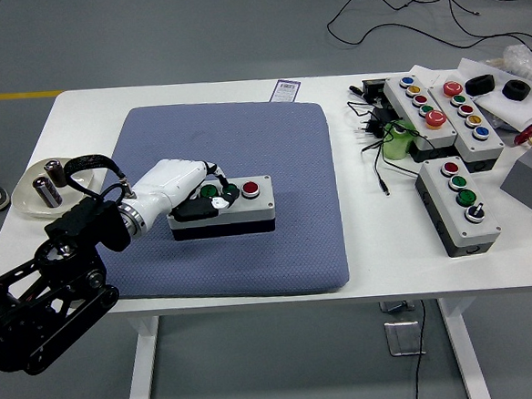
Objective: Pick up the button,place it on the desk,press the button,press the button
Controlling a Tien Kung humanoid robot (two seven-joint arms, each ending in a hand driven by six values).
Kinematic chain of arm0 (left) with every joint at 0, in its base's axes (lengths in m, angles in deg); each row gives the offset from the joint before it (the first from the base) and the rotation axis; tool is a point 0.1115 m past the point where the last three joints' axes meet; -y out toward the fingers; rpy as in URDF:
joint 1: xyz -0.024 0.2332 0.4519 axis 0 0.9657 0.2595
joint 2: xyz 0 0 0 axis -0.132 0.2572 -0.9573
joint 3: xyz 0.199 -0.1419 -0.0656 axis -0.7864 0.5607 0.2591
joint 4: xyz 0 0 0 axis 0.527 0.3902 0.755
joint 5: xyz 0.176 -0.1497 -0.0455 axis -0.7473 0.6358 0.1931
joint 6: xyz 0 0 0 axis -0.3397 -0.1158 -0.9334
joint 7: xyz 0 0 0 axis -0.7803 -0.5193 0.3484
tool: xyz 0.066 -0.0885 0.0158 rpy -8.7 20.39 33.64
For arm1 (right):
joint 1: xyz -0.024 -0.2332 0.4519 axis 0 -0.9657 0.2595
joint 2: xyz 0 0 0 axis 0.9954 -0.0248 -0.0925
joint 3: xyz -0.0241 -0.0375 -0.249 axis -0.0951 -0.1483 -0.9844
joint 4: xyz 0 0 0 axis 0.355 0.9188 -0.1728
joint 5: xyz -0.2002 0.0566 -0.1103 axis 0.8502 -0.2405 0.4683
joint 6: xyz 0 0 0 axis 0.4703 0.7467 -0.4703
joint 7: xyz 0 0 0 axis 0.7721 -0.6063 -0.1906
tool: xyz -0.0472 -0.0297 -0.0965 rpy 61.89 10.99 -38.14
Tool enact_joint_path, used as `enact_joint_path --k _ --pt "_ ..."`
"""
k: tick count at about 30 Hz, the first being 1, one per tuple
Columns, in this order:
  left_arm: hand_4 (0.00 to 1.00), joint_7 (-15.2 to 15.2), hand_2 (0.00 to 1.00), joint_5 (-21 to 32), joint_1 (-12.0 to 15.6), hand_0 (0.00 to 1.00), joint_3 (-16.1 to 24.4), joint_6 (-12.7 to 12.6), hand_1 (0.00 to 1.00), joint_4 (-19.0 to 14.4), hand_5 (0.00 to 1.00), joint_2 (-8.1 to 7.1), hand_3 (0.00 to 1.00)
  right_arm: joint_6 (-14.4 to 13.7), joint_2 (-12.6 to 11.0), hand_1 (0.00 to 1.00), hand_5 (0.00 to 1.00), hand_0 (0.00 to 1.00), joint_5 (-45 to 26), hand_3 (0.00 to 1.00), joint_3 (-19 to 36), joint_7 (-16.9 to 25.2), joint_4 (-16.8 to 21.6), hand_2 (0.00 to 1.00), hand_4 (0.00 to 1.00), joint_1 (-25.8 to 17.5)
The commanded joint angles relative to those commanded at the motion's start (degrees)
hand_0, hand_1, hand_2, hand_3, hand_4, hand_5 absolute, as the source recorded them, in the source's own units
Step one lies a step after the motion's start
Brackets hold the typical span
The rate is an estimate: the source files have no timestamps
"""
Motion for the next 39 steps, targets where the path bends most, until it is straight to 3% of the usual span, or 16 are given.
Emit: enact_joint_path --k 7,14,21,26,31,39 --pt "0.622 0.1 0.002 0.1 0.0 0.002 -0.8 1.0 0.002 -0.3 0.998 -0.22 0.632 0.0 0.0 0.658 0.173 0.673 0.0 0.624 0.2 0.0 0.0 0.674 0.31 -0.1" --pt "0.625 0.0 0.002 -1.3 -0.4 0.002 -1.2 3.8 0.002 -0.4 0.998 -0.23 0.629 0.0 0.1 0.658 0.173 0.673 -0.1 0.624 0.3 -0.1 0.0 0.674 0.31 0.0" --pt "0.63 0.0 0.002 -1.6 -0.4 0.002 0.8 1.3 0.002 -2.0 0.998 0.33 0.636 0.0 0.0 0.658 0.173 0.673 -0.1 0.624 0.4 -0.1 0.0 0.674 0.31 -0.1" --pt "0.63 0.5 0.002 -0.3 -0.9 0.002 1.0 0.2 0.002 -3.4 0.998 1.57 0.636 0.0 0.0 0.658 0.173 0.673 0.0 0.624 0.4 -0.1 0.0 0.674 0.31 -0.2" --pt "0.629 0.5 0.002 0.2 -1.9 0.002 -1.0 0.8 0.002 -2.4 0.998 3.35 0.633 0.0 0.0 0.658 0.173 0.673 -0.1 0.624 0.2 -0.2 0.0 0.674 0.31 -0.3" --pt "0.626 0.5 0.002 0.9 -2.9 0.002 -2.1 0.5 0.002 0.8 0.998 4.41 0.633 -0.1 -0.1 0.658 0.173 0.673 -0.8 0.624 -0.6 -0.1 0.0 0.674 0.31 -0.1"
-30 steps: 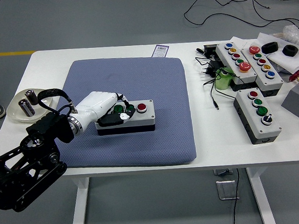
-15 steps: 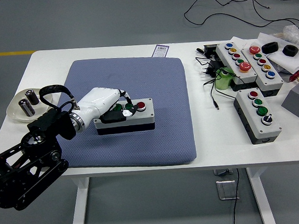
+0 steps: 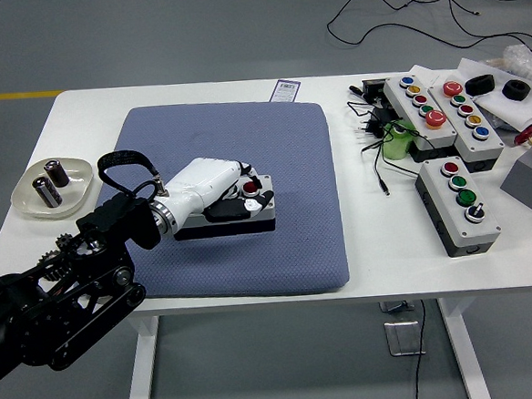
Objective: Pick up the button,place it on the desk,press the button,press the button
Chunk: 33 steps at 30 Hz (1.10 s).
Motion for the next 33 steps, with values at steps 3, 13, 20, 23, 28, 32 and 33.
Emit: enact_joint_path --k 3,13,20,23,28,32,33 --pt "0.626 -0.1 0.002 0.1 -0.2 0.002 0.3 -0.1 0.002 0.5 0.998 0.12 0.633 0.0 0.0 0.658 0.173 0.673 0.1 0.624 0.0 0.0 0.0 0.674 0.31 0.0" --pt "0.629 -0.1 0.002 0.2 0.1 0.002 -0.5 0.8 0.002 1.0 0.998 -0.42 0.632 0.1 0.0 0.658 0.173 0.673 0.1 0.624 0.0 0.0 0.0 0.674 0.31 0.1" --pt "0.63 -0.4 0.002 0.3 0.2 0.002 -1.5 2.2 0.002 2.4 0.998 -0.51 0.632 0.1 0.0 0.658 0.173 0.673 0.1 0.624 0.0 0.0 0.0 0.674 0.31 0.1" --pt "0.63 -0.6 0.002 0.2 0.2 0.002 -1.4 2.6 0.002 3.0 0.998 -0.39 0.632 0.1 0.0 0.658 0.173 0.673 0.1 0.624 0.0 0.0 0.0 0.674 0.31 0.1" --pt "0.622 -0.6 0.002 -0.3 0.4 0.002 0.0 2.1 0.002 2.2 0.998 -0.69 0.634 0.1 0.0 0.658 0.173 0.673 0.2 0.624 0.2 0.0 0.0 0.674 0.31 0.1" --pt "0.622 -0.2 0.002 0.5 1.2 0.002 3.5 0.2 0.002 -1.1 0.998 -0.96 0.64 0.1 0.0 0.658 0.173 0.673 0.1 0.624 0.2 0.1 0.0 0.674 0.31 0.1" --pt "0.622 0.0 0.002 1.1 1.5 0.002 4.6 -0.3 0.002 -2.0 0.998 -0.96 0.64 0.1 0.0 0.658 0.173 0.673 0.2 0.624 0.2 0.1 0.0 0.674 0.31 0.1"
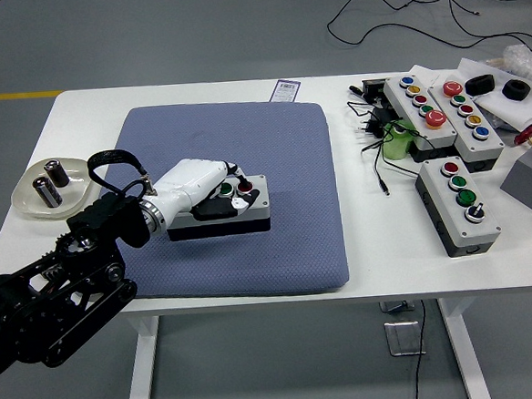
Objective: Pick up the button,place it on the desk,press the button,press the button
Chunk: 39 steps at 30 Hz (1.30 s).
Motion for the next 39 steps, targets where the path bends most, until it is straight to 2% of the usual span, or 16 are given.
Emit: enact_joint_path --k 2,5,8,9,10,11,14,15,20,21,23,32,34,39 --pt "0.622 0.3 0.002 0.8 0.4 0.002 1.9 -1.1 0.002 -1.3 0.998 0.11 0.64 0.0 0.0 0.658 0.173 0.673 0.0 0.624 0.0 0.0 0.0 0.674 0.31 0.0" --pt "0.623 1.2 0.002 3.1 1.1 0.002 6.0 -4.9 0.002 -2.4 0.998 0.53 0.643 0.0 0.0 0.658 0.173 0.673 0.1 0.624 0.1 0.0 0.0 0.674 0.31 0.0" --pt "0.623 3.2 0.002 8.1 1.9 0.002 9.6 -10.4 0.002 -1.2 0.998 1.11 0.643 0.0 0.0 0.658 0.173 0.673 0.1 0.624 0.0 0.0 0.0 0.674 0.31 0.0" --pt "0.638 3.9 0.329 9.9 2.1 0.237 10.4 -12.1 0.26 -0.8 0.998 1.26 0.788 0.0 0.0 0.658 0.173 0.673 0.0 0.624 0.0 0.0 0.0 0.674 0.31 0.0" --pt "0.638 4.9 0.329 12.5 2.4 0.237 11.7 -13.6 0.26 0.3 0.998 1.57 0.788 0.0 -0.1 0.658 0.173 0.673 -0.1 0.624 0.0 0.0 0.0 0.674 0.31 0.0" --pt "0.638 5.4 0.329 14.2 2.7 0.237 12.8 -13.8 0.26 1.1 0.998 1.81 0.788 0.0 0.0 0.658 0.173 0.673 -0.1 0.624 0.0 0.0 0.0 0.674 0.31 0.0" --pt "0.638 6.8 0.329 21.0 3.7 0.237 15.8 -12.3 0.26 3.1 0.998 2.45 0.788 0.0 0.0 0.658 0.173 0.673 -0.1 0.624 0.0 0.0 0.0 0.674 0.31 0.0" --pt "0.641 7.6 0.751 24.3 4.2 0.627 16.9 -11.6 0.709 3.9 0.998 2.69 0.766 0.0 0.0 0.658 0.173 0.673 -0.1 0.624 0.0 0.0 0.0 0.674 0.31 0.0" --pt "0.641 10.7 0.751 35.4 5.7 0.627 19.7 -11.4 0.709 6.3 0.998 3.51 0.766 0.0 0.1 0.658 0.173 0.673 0.2 0.624 0.5 0.0 0.0 0.674 0.31 0.0" --pt "0.669 11.3 0.851 37.6 6.0 0.745 20.4 -11.8 0.81 6.7 0.998 3.72 0.784 0.0 0.1 0.658 0.173 0.673 0.3 0.624 0.6 0.0 0.0 0.674 0.31 0.0" --pt "0.669 12.9 0.851 42.8 6.9 0.745 22.3 -12.6 0.81 8.0 0.998 4.21 0.784 0.0 0.1 0.658 0.173 0.673 0.4 0.624 0.7 0.0 0.0 0.674 0.31 0.0" --pt "0.686 13.5 0.859 64.4 9.2 0.772 28.2 -11.5 0.825 11.1 0.998 4.63 0.788 0.0 0.1 0.658 0.173 0.673 0.8 0.624 1.4 0.0 0.0 0.674 0.31 -0.1" --pt "0.674 13.3 0.852 66.0 9.4 0.759 28.6 -11.2 0.816 11.2 0.998 4.55 0.788 0.0 0.1 0.658 0.173 0.673 1.0 0.624 1.5 0.0 0.0 0.674 0.31 -0.1" --pt "0.667 13.2 0.852 65.2 9.7 0.75 28.7 -10.9 0.812 11.2 0.998 4.17 0.786 0.0 0.1 0.658 0.173 0.673 1.1 0.624 1.7 0.0 0.0 0.674 0.31 -0.2"
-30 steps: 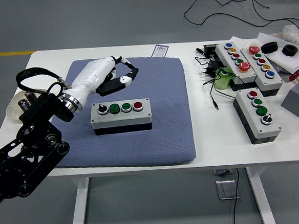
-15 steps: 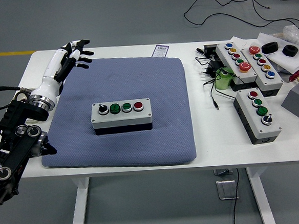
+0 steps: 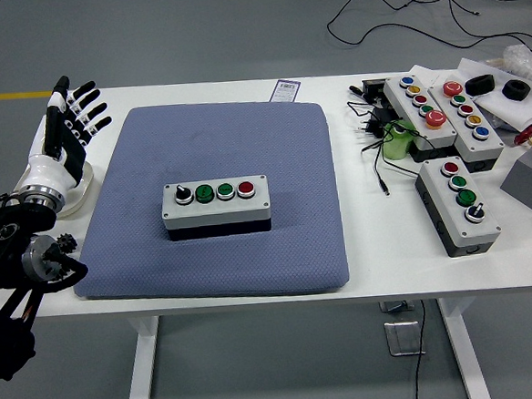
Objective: Pick up the button,place it on the desk,press the button,press the button
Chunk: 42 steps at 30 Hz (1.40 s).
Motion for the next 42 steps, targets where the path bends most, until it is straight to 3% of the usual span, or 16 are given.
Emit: enact_joint_path --k 9,32,37,42 --pt "0.668 -0.3 0.855 -1.0 0.8 0.748 0.7 1.1 0.81 -0.8 0.998 -0.26 0.785 0.0 0.1 0.658 0.173 0.673 -0.2 0.624 -0.3 0.1 0.0 0.674 0.31 0.0" --pt "0.698 0.3 0.857 -2.1 1.2 0.751 2.0 0.8 0.813 -1.7 0.998 -0.73 0.784 0.1 -0.3 0.658 0.173 0.673 -0.5 0.624 -0.6 0.3 0.0 0.674 0.31 0.8" --pt "0.724 2.1 0.865 -2.0 1.4 0.753 1.7 2.7 0.814 -1.5 0.998 -1.01 0.789 0.1 -0.3 0.658 0.173 0.673 -0.1 0.624 -0.1 0.3 0.0 0.674 0.31 0.8" --pt "0.72 2.1 0.866 -2.2 1.4 0.754 1.8 3.0 0.816 -1.4 0.998 -0.91 0.791 0.1 -0.3 0.658 0.173 0.673 -0.2 0.624 -0.2 0.3 0.0 0.674 0.31 0.8"
